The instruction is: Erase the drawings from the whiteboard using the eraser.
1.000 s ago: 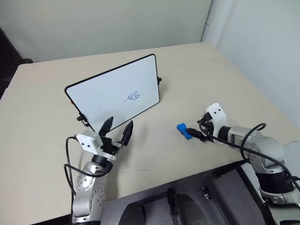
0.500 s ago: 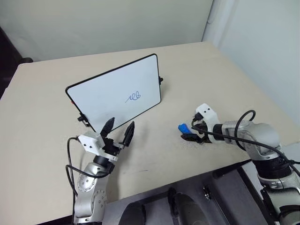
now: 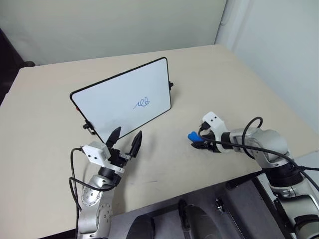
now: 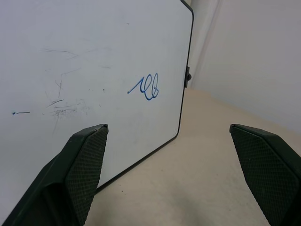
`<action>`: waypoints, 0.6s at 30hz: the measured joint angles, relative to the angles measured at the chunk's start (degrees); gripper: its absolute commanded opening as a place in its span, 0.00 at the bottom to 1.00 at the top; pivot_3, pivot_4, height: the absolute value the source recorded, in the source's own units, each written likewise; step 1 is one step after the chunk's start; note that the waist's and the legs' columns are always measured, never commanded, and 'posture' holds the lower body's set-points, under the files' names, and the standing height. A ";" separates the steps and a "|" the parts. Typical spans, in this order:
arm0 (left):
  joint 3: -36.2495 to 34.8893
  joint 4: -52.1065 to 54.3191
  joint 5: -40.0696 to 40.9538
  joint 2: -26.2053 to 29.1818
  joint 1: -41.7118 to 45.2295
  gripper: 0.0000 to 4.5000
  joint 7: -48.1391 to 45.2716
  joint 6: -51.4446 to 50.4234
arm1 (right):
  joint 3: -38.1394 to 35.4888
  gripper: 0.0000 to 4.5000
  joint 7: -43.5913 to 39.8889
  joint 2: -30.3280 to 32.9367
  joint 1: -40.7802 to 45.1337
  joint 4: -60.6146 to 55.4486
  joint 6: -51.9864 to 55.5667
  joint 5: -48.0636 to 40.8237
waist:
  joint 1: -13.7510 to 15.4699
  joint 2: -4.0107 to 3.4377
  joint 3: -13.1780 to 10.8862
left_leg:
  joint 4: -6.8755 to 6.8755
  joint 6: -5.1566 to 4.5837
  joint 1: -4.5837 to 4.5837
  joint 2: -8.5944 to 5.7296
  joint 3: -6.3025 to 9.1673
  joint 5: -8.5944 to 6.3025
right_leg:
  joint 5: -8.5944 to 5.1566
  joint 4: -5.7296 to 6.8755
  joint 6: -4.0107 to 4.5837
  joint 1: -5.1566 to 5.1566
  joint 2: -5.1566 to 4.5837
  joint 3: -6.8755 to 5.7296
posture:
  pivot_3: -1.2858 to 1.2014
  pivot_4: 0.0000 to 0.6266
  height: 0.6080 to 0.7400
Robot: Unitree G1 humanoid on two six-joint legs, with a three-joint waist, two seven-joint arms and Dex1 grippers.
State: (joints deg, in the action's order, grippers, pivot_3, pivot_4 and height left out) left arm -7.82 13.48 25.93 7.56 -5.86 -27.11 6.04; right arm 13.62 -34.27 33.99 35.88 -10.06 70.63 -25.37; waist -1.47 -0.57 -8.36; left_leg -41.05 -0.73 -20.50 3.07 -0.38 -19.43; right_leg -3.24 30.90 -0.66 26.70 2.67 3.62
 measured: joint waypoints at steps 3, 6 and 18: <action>0.00 0.08 0.02 -0.01 -0.19 1.00 0.02 0.00 | 0.11 0.23 -0.01 0.01 0.05 0.34 -0.29 0.38 | 0.00 0.00 0.00 | 0.00 0.00 0.00 0.00 0.00 0.00 | 0.01 0.00 0.01 0.00 0.00 0.00 | 0.52 0.24 1.00; -0.01 0.16 0.03 -0.03 -0.42 1.00 0.06 0.00 | 0.34 0.10 -0.53 0.16 0.09 0.35 -0.63 0.67 | -0.01 0.00 0.00 | 0.00 0.00 0.01 0.02 0.00 0.00 | 0.01 0.00 0.01 0.00 0.02 0.00 | 0.52 0.24 1.00; -0.04 0.67 0.09 -0.09 -0.93 1.00 0.20 0.04 | 2.72 0.10 -3.75 2.05 -0.61 -0.99 -4.07 0.82 | -0.01 0.00 0.00 | 0.00 0.00 0.00 0.01 -0.01 0.00 | 0.00 0.00 0.00 0.01 0.02 0.01 | 0.52 0.24 1.00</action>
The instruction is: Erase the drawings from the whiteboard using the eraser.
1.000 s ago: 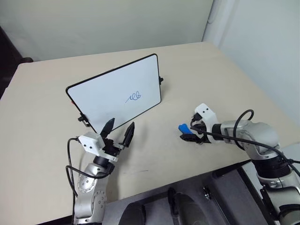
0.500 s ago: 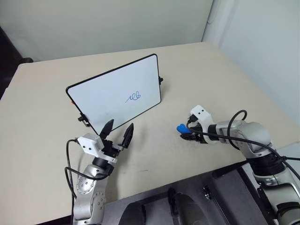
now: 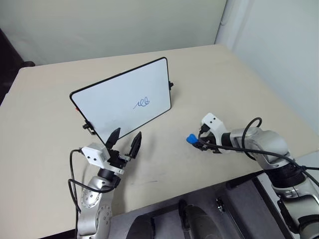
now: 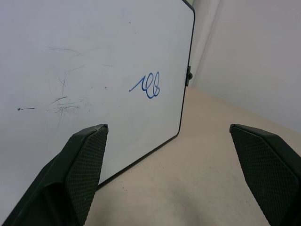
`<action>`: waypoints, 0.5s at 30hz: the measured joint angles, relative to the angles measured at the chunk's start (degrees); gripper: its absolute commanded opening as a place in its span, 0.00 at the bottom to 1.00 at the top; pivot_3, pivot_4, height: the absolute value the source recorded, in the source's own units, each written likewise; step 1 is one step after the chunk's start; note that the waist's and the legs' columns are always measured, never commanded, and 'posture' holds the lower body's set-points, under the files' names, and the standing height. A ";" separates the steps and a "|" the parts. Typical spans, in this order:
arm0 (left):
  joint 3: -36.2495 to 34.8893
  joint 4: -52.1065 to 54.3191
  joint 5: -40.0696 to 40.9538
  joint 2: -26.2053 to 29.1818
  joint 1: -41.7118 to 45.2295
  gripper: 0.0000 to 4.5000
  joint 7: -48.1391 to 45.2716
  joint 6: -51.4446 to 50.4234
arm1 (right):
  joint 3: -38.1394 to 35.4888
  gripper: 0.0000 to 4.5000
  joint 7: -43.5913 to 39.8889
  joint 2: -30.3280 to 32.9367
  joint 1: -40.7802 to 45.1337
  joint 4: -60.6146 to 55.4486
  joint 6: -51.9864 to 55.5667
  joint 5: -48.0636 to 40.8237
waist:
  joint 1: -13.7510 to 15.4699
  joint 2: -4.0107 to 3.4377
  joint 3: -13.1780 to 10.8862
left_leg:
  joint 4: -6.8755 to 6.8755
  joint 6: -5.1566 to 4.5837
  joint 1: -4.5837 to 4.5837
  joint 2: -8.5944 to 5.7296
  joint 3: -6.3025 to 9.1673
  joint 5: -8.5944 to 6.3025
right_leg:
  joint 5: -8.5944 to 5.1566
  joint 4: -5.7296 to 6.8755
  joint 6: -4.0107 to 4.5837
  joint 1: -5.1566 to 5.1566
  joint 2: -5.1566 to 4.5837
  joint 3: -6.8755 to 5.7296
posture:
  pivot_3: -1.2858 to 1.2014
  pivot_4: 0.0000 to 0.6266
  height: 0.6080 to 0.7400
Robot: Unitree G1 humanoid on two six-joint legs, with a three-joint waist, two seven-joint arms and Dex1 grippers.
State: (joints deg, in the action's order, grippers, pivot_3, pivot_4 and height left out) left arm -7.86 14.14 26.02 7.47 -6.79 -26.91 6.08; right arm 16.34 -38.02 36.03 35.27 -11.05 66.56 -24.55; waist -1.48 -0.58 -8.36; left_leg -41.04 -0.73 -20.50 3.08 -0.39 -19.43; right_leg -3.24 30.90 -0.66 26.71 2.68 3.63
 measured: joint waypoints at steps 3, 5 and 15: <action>-0.15 0.19 -0.01 0.05 -0.04 1.00 0.10 0.02 | -4.03 0.10 0.08 -4.69 -0.54 -0.66 -3.55 -1.25 | -0.05 -0.01 -0.01 | 0.00 0.00 0.01 0.00 0.00 0.00 | 0.01 0.02 0.01 0.02 0.02 0.09 | 0.52 0.24 1.00; -0.15 0.51 0.00 0.07 -0.02 1.00 0.24 0.02 | -6.59 0.10 0.67 -7.76 -0.44 -1.19 -7.20 -1.56 | -0.08 -0.01 -0.01 | 0.00 0.00 0.02 0.00 0.00 0.00 | 0.04 0.02 0.05 0.02 0.03 0.08 | 0.52 0.24 1.00; -1.89 1.73 0.28 0.69 -0.88 1.00 1.27 0.01 | -9.03 0.10 9.00 -22.42 6.01 10.43 -19.18 2.49 | -0.02 -0.01 0.00 | 0.02 0.00 -0.02 0.09 0.02 0.00 | 0.20 0.06 0.31 0.16 0.01 0.50 | 0.52 0.24 1.00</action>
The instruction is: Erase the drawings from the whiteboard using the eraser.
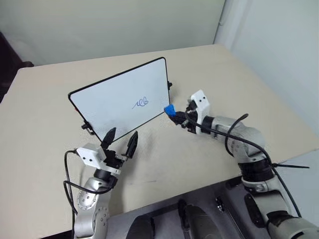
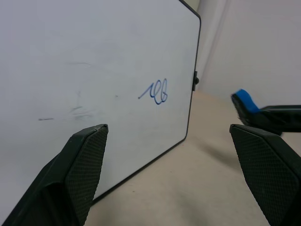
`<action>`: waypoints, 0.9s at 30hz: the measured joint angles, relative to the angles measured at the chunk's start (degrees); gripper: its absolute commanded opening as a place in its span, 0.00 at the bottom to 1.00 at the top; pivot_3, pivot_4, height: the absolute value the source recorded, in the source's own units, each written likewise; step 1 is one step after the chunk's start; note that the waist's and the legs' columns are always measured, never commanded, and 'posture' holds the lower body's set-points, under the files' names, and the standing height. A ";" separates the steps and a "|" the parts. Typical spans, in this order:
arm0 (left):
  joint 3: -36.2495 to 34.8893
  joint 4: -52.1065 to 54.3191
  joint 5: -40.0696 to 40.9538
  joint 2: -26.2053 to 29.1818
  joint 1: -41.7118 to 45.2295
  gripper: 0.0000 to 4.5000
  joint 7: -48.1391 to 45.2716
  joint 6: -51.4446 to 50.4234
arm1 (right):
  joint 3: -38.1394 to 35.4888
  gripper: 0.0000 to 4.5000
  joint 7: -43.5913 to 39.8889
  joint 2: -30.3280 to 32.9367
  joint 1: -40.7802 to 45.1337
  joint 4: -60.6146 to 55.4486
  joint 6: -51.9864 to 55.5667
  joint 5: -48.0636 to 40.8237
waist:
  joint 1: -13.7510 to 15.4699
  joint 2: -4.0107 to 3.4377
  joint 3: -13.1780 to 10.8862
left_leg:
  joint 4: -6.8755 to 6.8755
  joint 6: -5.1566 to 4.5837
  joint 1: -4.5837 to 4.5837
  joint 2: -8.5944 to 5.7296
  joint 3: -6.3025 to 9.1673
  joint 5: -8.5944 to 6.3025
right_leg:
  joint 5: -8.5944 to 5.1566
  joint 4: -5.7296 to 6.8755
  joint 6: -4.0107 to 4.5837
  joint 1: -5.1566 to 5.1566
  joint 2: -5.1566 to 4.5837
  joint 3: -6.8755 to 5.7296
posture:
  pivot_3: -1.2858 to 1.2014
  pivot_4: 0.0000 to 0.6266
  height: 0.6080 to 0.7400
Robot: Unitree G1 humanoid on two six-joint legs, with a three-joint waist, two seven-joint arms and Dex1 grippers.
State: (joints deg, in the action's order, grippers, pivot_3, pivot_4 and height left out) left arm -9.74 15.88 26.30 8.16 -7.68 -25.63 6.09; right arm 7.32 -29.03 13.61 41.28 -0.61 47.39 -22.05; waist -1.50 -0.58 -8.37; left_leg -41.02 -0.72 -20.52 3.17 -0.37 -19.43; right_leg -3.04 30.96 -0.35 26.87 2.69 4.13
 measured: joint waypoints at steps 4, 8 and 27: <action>-0.99 -0.01 0.84 0.26 0.07 1.00 0.02 -0.02 | 0.26 0.10 2.25 -3.82 1.97 6.95 -5.54 3.51 | 0.03 0.00 0.00 | 0.01 0.00 -0.08 0.00 -0.01 0.00 | 0.14 0.01 0.23 0.09 -0.01 0.04 | 0.52 0.24 1.00; -1.44 -0.02 1.10 0.72 0.14 1.00 0.00 -0.06 | -0.11 0.10 3.83 -7.73 4.10 12.52 -10.06 5.00 | -0.04 0.00 0.00 | 0.01 0.02 -0.42 0.00 -0.05 -0.01 | 0.28 0.04 0.45 0.44 -0.01 0.12 | 0.52 0.24 1.00; -1.52 0.59 1.11 0.71 -1.30 1.00 0.67 -0.18 | 0.02 0.10 7.11 -19.17 10.76 26.47 -21.24 9.93 | -0.61 0.01 0.01 | 0.02 0.07 -0.52 0.21 -0.11 -0.02 | 0.41 0.11 0.71 0.64 0.04 0.12 | 0.52 0.24 1.00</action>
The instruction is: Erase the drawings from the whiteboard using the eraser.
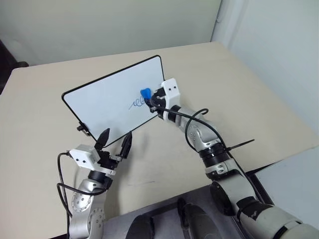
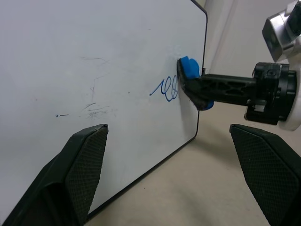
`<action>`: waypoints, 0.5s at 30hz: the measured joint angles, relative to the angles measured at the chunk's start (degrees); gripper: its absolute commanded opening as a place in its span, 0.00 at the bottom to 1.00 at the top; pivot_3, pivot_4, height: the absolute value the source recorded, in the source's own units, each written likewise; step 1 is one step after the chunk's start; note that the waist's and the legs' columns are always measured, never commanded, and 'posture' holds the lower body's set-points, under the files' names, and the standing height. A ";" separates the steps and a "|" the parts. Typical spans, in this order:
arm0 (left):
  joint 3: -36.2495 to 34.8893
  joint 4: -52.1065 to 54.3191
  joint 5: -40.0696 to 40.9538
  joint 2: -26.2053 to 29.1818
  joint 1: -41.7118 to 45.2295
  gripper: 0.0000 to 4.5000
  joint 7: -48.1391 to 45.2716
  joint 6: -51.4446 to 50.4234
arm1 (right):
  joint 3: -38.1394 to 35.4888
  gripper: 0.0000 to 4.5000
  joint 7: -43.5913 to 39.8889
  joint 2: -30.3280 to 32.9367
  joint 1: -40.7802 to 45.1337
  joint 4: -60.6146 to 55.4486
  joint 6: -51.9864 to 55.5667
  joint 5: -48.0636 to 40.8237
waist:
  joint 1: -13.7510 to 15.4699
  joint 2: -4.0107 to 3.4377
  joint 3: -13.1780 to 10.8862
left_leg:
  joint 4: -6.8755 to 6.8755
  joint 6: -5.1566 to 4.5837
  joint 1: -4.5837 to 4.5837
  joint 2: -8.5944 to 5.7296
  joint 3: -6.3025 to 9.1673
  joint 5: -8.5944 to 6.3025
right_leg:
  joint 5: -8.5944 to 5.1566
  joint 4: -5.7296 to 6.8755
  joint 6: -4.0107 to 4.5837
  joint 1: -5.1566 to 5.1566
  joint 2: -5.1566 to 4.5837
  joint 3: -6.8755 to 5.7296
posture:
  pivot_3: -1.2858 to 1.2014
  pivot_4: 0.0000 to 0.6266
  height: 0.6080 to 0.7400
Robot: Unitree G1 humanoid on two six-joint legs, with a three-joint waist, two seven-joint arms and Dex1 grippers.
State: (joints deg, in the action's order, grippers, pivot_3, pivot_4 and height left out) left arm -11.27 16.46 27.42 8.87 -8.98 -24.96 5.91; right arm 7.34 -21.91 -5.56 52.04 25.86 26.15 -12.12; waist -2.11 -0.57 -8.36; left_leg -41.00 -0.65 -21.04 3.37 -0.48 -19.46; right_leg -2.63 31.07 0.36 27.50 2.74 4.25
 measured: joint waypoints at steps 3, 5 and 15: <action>0.00 0.69 0.01 0.01 -0.42 1.00 0.14 -0.01 | 0.93 0.10 -0.02 -1.08 0.02 1.46 -0.56 0.90 | -0.18 0.00 0.00 | 0.00 0.02 0.00 0.12 -0.03 0.00 | 0.09 0.01 0.12 0.01 0.05 -0.05 | 0.52 0.24 1.00; -0.01 1.15 0.08 0.04 -0.65 1.00 0.23 -0.01 | 1.69 0.10 -0.08 -1.13 0.04 2.22 -0.90 1.34 | -0.19 0.00 0.00 | 0.00 0.03 0.00 0.20 -0.04 0.01 | 0.10 0.01 0.12 -0.01 0.06 -0.13 | 0.52 0.24 1.00; -0.06 1.45 0.93 0.25 -1.21 1.00 0.32 -0.11 | 7.40 0.10 -2.30 -1.43 0.07 2.70 -1.56 2.92 | -0.19 0.00 0.00 | 0.00 0.13 -0.01 0.40 0.00 0.08 | 0.09 0.03 0.07 -0.02 0.11 -0.49 | 0.52 0.24 1.00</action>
State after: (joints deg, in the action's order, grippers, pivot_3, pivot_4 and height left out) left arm -11.33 17.91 28.34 9.12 -10.18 -24.64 5.80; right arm 14.74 -24.22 -6.99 52.11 28.56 24.59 -9.21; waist -2.30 -0.57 -8.36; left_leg -41.00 -0.52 -21.05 3.77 -0.48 -19.38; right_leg -2.54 31.09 0.44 27.48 2.84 3.76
